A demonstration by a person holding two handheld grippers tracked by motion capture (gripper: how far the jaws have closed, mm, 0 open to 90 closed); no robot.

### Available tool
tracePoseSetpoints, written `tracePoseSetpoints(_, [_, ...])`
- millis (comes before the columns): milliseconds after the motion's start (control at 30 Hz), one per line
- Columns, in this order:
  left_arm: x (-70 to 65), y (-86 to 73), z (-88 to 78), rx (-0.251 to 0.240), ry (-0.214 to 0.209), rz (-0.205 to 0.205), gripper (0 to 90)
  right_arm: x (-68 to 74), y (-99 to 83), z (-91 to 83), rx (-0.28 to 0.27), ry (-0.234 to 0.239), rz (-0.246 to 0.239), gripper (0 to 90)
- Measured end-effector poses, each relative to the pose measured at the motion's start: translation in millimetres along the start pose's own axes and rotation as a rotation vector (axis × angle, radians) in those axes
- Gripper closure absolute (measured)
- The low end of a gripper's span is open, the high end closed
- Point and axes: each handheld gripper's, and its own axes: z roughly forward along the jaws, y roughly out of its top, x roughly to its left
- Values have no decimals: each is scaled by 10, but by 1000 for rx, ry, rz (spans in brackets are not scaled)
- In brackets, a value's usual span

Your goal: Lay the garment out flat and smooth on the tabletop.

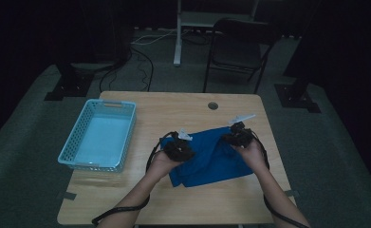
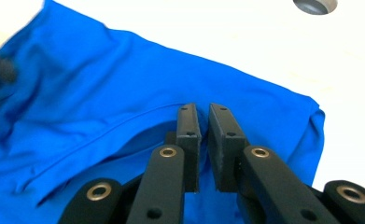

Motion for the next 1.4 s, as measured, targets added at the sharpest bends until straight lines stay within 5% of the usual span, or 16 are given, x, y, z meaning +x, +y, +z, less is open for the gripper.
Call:
tracePoseSetpoints(100, [-177,-54,91,65,42,71,490,-46,65,141,30,-2,20,832])
tracePoseSetpoints(167, [-225,-89,133,85,39,72,442,-72,75,204,42,5,41,831])
tracePoseSetpoints(333, [-311,-173,188,166,48,141,420,-130,42,299,59,7,76,831])
tracePoseSetpoints(367, [-310,-181,185,166,52,151,436,-139,34,307,62,6,76,831])
tracePoseSetpoints(433, [-273,-182,157,157,53,154,660,-154,23,319,65,5,82,831])
tracePoseSetpoints(500, [-192,-158,90,112,81,130,878,-174,22,318,63,8,90,831])
tracePoseSetpoints(667, [75,-74,-83,-33,189,3,882,-216,44,302,47,14,103,831])
tracePoseSetpoints(800, [314,-75,-120,-70,229,-89,880,-271,59,302,35,19,117,828])
tracePoseSetpoints(833, [377,-87,-108,-62,219,-123,871,-289,58,301,27,20,123,810])
tracePoseSetpoints(867, [449,-99,-88,-42,197,-186,733,-311,54,296,10,28,141,728])
tracePoseSetpoints(933, [504,-147,-69,-23,133,-223,539,-375,41,285,-19,68,208,598])
tracePoseSetpoints(1167, [428,-287,-4,40,84,-181,499,-400,-89,362,44,112,207,532])
tracePoseSetpoints(1267, [355,-357,22,60,45,-143,499,-361,-192,411,80,121,157,525])
tracePoseSetpoints(1400, [318,-439,94,101,44,-82,499,-305,-325,446,106,90,96,523])
